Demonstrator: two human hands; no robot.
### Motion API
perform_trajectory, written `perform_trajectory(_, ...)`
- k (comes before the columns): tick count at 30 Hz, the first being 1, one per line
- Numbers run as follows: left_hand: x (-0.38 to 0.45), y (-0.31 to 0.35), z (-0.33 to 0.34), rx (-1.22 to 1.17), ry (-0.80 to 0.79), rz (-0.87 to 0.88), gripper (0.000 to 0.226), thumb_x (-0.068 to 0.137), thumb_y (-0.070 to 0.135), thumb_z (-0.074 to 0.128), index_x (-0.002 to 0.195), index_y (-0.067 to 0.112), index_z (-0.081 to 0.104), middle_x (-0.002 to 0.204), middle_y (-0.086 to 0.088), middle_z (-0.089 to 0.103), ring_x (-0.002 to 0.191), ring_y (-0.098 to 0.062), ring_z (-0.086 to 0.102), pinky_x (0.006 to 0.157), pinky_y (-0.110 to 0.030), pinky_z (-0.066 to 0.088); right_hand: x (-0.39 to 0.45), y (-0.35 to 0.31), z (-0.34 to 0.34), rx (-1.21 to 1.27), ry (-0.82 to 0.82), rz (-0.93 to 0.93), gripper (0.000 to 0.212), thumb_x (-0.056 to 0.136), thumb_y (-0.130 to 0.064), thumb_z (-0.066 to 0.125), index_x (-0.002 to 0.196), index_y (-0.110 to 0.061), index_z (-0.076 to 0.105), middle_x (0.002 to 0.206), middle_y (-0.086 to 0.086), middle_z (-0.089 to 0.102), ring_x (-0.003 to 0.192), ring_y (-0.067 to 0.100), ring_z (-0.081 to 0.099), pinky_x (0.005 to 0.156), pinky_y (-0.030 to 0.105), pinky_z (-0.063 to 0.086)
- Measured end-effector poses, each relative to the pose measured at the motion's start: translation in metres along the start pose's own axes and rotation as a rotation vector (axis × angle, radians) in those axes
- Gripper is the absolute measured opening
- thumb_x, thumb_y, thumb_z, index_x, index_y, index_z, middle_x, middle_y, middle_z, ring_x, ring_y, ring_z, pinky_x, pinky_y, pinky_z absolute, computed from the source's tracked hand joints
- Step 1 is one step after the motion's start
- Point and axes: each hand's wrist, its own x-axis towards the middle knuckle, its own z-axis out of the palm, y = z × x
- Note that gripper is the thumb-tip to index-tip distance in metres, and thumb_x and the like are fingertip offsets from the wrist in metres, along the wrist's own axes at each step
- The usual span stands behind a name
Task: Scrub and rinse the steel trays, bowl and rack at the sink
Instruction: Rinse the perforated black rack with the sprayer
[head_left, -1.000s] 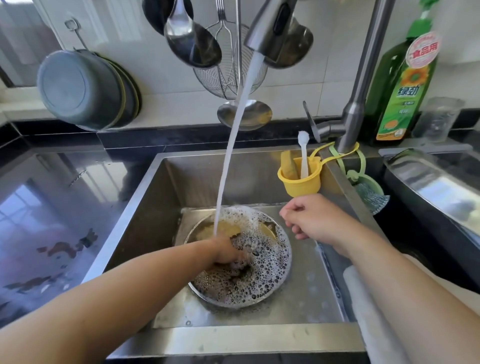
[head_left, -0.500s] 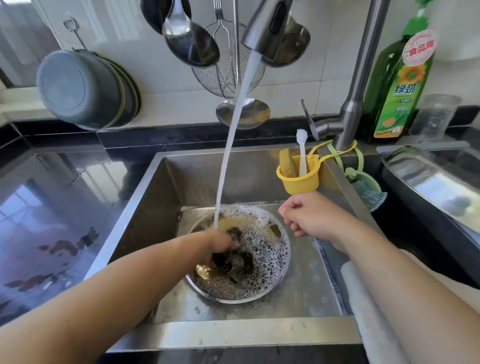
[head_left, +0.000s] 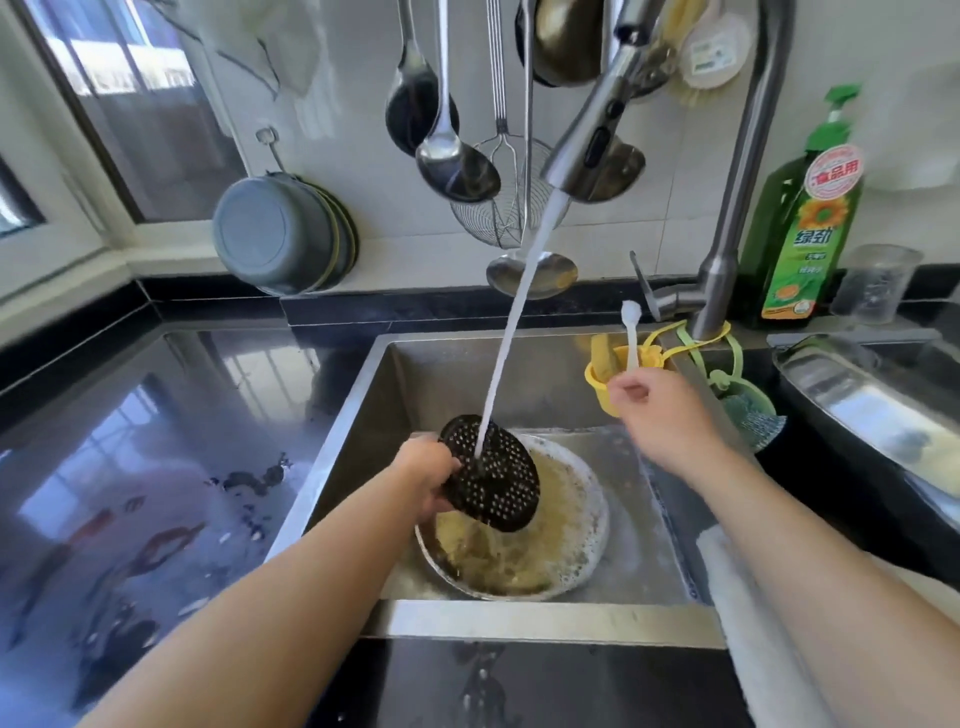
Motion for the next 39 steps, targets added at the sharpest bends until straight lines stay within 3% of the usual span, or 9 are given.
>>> perform_trajectory(5, -0.002, -0.004, -0.004, -0.103, 0.001, 0.021, 0.041, 0.102, -0.011, 0.034, 0.12, 0.017, 0.058, 0.107, -0.014, 0.066, 0.087, -0.029, 0.064, 0.069, -0.048, 0.056, 0.023, -0.089, -0.042, 0.33, 0.107, -0.23, 0.054, 0.096, -0.04, 0.062, 0.145, -0.021, 0.048, 0.119, -0.011, 0.062, 0.115, 0.016, 0.061, 0.103, 0.044, 0.051)
perform_trajectory(9, 0.0, -0.001, -0.007, -0.154, -0.014, 0.027, 0.039, 0.103, -0.01, 0.034, 0.122, 0.01, 0.062, 0.11, -0.018, 0.068, 0.09, -0.032, 0.066, 0.069, -0.045, 0.056, 0.047, -0.144, -0.059, 0.564, 0.13, -0.277, 0.024, 0.094, -0.041, 0.067, 0.111, -0.032, 0.053, 0.112, -0.009, 0.068, 0.102, 0.006, 0.065, 0.098, 0.037, 0.051)
perform_trajectory(15, 0.002, 0.005, 0.0, -0.089, -0.084, 0.064, 0.025, 0.109, 0.007, 0.041, 0.116, 0.008, 0.065, 0.108, -0.015, 0.071, 0.1, -0.031, 0.067, 0.091, -0.053, 0.055, 0.072, -0.167, -0.055, 0.614, 0.203, -0.267, 0.021, 0.101, -0.039, 0.056, 0.115, -0.025, 0.056, 0.113, -0.001, 0.067, 0.105, 0.015, 0.066, 0.101, 0.043, 0.054)
perform_trajectory(21, 0.007, 0.003, 0.004, -0.084, -0.117, 0.071, 0.022, 0.108, 0.002, 0.041, 0.106, 0.011, 0.061, 0.105, -0.013, 0.066, 0.093, -0.028, 0.064, 0.084, -0.049, 0.059, 0.046, -0.143, -0.056, 0.378, 0.243, -0.182, 0.01, 0.096, -0.028, 0.063, 0.105, -0.024, 0.062, 0.104, -0.003, 0.069, 0.095, 0.013, 0.066, 0.082, 0.034, 0.054)
perform_trajectory(25, 0.006, 0.006, 0.003, -0.157, -0.115, 0.069, 0.025, 0.106, -0.003, 0.04, 0.099, 0.018, 0.053, 0.09, -0.008, 0.061, 0.071, -0.019, 0.057, 0.054, -0.032, 0.05, 0.023, -0.112, -0.044, 0.245, 0.051, -0.061, 0.019, 0.087, -0.029, 0.074, 0.099, -0.016, 0.069, 0.098, 0.004, 0.075, 0.091, 0.021, 0.071, 0.08, 0.037, 0.055)
perform_trajectory(27, 0.007, 0.006, 0.004, -0.155, -0.131, 0.06, 0.032, 0.104, -0.006, 0.038, 0.09, 0.019, 0.051, 0.081, -0.006, 0.059, 0.065, -0.018, 0.054, 0.052, -0.031, 0.049, 0.021, -0.103, -0.035, 0.232, -0.023, -0.021, 0.022, 0.082, -0.027, 0.078, 0.095, -0.013, 0.069, 0.094, 0.006, 0.077, 0.088, 0.025, 0.074, 0.086, 0.044, 0.06)
perform_trajectory(31, 0.002, 0.005, 0.007, -0.122, -0.195, 0.047, 0.035, 0.103, -0.009, 0.035, 0.086, 0.018, 0.05, 0.084, -0.008, 0.06, 0.071, -0.022, 0.056, 0.058, -0.035, 0.054, 0.024, -0.101, -0.02, 0.312, -0.115, -0.027, 0.021, 0.087, -0.014, 0.076, 0.105, -0.011, 0.065, 0.101, 0.008, 0.076, 0.088, 0.021, 0.075, 0.075, 0.036, 0.063)
perform_trajectory(34, 0.0, 0.006, 0.007, -0.088, -0.218, 0.049, 0.035, 0.101, -0.011, 0.035, 0.086, 0.017, 0.051, 0.088, -0.011, 0.062, 0.077, -0.025, 0.059, 0.066, -0.041, 0.057, 0.03, -0.11, -0.011, 0.383, -0.104, -0.071, 0.037, 0.088, -0.006, 0.073, 0.118, -0.016, 0.055, 0.11, 0.005, 0.069, 0.093, 0.022, 0.072, 0.074, 0.043, 0.064)
perform_trajectory(39, -0.002, 0.007, 0.007, -0.05, -0.267, 0.033, 0.036, 0.101, -0.01, 0.034, 0.088, 0.017, 0.051, 0.089, -0.01, 0.063, 0.077, -0.023, 0.059, 0.065, -0.038, 0.054, 0.041, -0.103, -0.001, 0.437, -0.043, -0.093, 0.036, 0.084, -0.009, 0.075, 0.108, -0.022, 0.051, 0.112, 0.004, 0.065, 0.099, 0.025, 0.07, 0.08, 0.051, 0.062)
